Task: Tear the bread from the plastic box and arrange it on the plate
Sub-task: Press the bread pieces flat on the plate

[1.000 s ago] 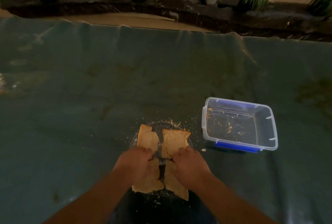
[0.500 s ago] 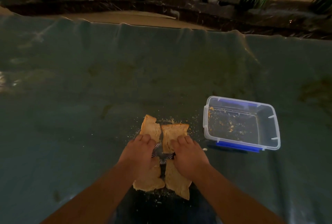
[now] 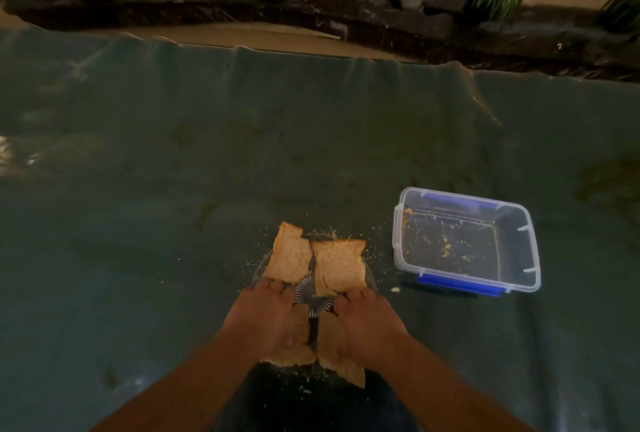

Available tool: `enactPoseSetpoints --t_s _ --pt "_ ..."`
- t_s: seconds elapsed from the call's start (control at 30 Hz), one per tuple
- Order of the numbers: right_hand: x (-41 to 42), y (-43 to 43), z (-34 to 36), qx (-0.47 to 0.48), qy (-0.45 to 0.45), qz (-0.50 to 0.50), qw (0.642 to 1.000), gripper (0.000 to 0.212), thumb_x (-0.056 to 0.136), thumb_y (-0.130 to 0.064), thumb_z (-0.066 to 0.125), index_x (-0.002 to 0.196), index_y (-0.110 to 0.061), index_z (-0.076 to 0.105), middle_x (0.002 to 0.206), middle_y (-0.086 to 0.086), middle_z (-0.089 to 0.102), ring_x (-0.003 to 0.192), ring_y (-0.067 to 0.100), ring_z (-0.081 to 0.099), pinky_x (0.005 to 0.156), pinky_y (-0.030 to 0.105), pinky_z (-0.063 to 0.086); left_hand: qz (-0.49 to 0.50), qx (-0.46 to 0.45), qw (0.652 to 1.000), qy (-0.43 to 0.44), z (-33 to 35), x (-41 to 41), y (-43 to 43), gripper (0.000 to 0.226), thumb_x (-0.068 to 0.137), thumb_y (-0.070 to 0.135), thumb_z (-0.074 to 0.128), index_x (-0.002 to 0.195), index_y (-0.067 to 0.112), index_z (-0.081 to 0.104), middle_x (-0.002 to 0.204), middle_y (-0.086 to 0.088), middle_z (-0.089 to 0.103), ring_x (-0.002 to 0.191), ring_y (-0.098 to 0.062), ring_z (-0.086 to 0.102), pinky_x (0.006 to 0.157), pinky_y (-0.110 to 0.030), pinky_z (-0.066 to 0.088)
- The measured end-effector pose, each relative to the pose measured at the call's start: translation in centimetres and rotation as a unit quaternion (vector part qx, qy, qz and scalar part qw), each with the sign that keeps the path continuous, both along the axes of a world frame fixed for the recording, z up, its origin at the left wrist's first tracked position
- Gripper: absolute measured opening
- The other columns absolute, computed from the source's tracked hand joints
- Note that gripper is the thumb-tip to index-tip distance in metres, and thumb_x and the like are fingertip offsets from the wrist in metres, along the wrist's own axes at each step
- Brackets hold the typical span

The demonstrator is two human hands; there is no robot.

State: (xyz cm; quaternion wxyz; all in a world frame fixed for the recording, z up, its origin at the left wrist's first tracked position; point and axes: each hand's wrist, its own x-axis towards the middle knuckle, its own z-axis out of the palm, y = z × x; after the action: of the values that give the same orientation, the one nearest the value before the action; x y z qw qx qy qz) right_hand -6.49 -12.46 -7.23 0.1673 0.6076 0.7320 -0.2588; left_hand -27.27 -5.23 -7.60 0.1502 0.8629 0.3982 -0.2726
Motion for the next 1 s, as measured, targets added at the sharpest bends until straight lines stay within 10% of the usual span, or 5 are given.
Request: enactPoseSetpoints --t_s 0.37,0.53,1.0 --pt "-0.2 1.1 0.0 0.124 -0.008 0.019 0.992 0.035 0.097 -0.02 0.05 0.131 -0.011 0.049 0.129 0.016 0.051 0.117 0.035 0.045 0.1 0.049 0.04 -0.044 0.118 0.991 -0.037 -0.7 0.4 0.5 0.081 0.078 0.061 0.077 0.137 0.015 0.048 0.134 -0.009 0.049 0.122 -0.031 0.039 0.103 -0.049 0.042" --pt "0.2 1.1 -0.3 0.084 0.015 -0.016 0.996 0.061 0.102 -0.031 0.049 0.156 -0.019 0.023 0.163 0.02 0.023 0.149 0.042 0.018 0.119 0.056 0.021 -0.028 0.049 0.997 -0.044 -1.8 0.3 1.2 0.105 0.084 0.054 0.077 0.161 0.018 0.016 0.172 -0.012 0.01 0.155 -0.034 0.007 0.125 -0.051 0.01" --pt "0.1 0.9 -1.1 0.074 0.033 -0.032 0.996 0.063 0.098 -0.026 0.054 0.155 -0.02 0.028 0.163 0.016 0.025 0.149 0.037 0.017 0.118 0.052 0.025 -0.001 0.028 0.998 -0.058 -1.3 0.6 0.9 0.088 0.086 0.046 0.077 0.156 0.021 0.03 0.168 -0.01 0.025 0.152 -0.032 0.019 0.12 -0.052 0.028"
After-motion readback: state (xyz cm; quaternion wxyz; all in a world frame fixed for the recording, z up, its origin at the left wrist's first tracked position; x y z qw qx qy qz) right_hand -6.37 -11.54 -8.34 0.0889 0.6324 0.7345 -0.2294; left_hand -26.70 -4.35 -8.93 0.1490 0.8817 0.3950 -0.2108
